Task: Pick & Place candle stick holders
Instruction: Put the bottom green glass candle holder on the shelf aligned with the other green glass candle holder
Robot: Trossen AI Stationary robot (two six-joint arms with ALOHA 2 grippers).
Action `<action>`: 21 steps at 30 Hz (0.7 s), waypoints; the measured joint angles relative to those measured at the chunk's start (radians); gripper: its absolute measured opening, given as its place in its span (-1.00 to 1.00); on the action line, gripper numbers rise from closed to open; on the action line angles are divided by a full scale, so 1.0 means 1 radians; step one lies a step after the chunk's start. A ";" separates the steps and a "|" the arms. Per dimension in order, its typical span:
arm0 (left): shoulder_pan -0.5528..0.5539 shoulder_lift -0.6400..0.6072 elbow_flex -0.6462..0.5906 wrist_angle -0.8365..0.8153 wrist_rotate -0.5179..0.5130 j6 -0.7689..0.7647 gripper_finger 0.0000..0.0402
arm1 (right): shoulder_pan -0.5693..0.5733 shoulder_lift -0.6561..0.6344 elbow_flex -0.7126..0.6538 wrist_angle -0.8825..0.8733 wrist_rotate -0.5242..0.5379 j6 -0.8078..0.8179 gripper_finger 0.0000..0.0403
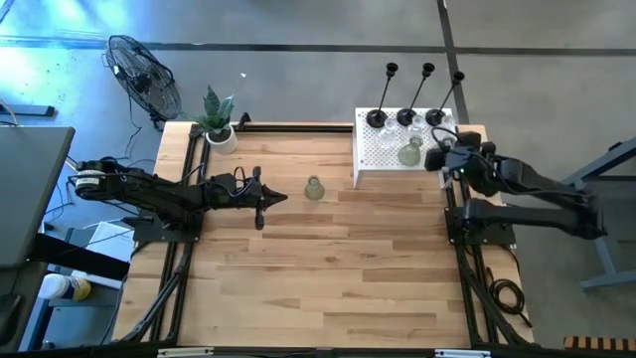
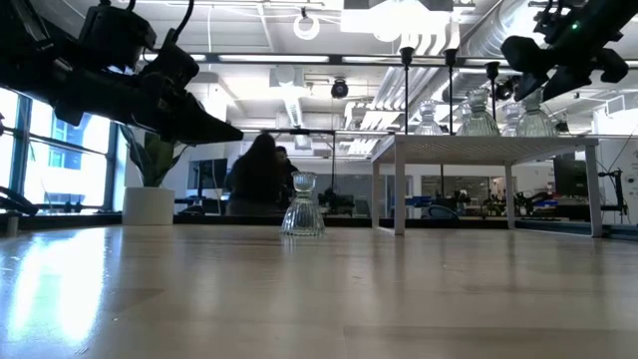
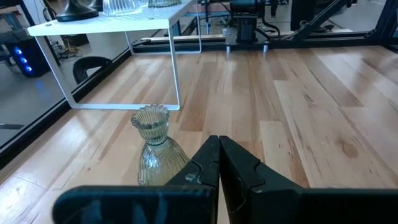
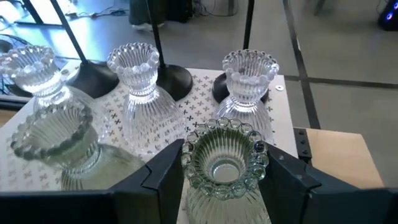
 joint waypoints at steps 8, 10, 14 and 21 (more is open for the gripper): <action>0.000 0.000 0.000 -0.009 0.000 -0.010 -1.00 | -0.094 0.000 -0.002 0.046 -0.099 -0.061 -0.16; 0.000 0.000 0.000 -0.009 0.008 -0.015 -1.00 | -0.107 0.000 -0.002 0.051 -0.114 -0.062 -0.16; 0.000 0.000 0.000 -0.009 0.021 -0.022 -1.00 | -0.125 0.000 -0.002 0.074 -0.149 -0.086 -0.16; 0.000 0.000 0.000 -0.010 0.024 -0.034 -1.00 | -0.140 0.000 -0.002 0.077 -0.177 -0.094 -0.08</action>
